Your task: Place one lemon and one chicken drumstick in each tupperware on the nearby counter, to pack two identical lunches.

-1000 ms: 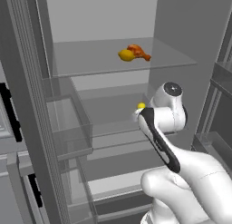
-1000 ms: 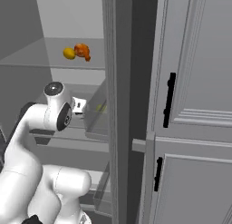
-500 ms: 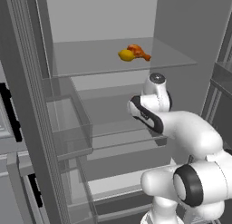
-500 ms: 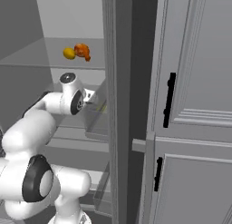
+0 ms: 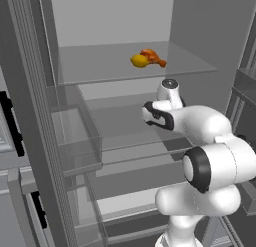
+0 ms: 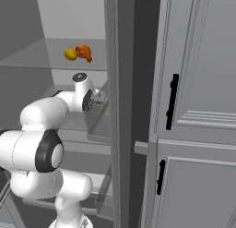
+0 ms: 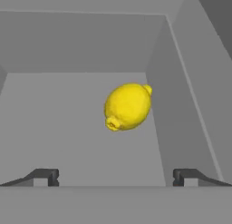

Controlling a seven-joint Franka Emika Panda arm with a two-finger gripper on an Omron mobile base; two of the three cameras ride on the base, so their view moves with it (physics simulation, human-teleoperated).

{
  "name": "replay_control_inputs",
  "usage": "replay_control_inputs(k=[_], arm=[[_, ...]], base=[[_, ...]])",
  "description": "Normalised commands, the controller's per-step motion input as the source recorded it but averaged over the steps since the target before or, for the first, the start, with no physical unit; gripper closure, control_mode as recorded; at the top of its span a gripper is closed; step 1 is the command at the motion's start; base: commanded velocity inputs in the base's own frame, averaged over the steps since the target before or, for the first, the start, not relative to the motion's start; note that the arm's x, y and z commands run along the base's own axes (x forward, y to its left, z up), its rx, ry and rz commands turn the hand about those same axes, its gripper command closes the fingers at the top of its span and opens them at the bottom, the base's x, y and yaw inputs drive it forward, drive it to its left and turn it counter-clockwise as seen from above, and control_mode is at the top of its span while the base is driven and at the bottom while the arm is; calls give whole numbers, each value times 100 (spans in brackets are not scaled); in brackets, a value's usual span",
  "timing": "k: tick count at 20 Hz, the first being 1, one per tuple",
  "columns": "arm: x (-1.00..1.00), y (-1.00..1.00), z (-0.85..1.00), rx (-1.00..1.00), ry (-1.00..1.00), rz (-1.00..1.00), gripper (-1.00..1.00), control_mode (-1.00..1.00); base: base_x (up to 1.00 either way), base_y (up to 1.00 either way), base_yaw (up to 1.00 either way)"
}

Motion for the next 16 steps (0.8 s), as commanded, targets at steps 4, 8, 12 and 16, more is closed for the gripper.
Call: replay_control_inputs(k=[4,8,12,16], arm=[[45,1,-42,0,0,0,-100,-100],[46,0,-11,0,0,0,-100,-100],[51,0,40,0,10,-3,-100,-100],[90,0,-8,0,11,-7,-100,-100]], base=[[0,0,0],[0,0,0],[0,0,0],[0,0,0]])
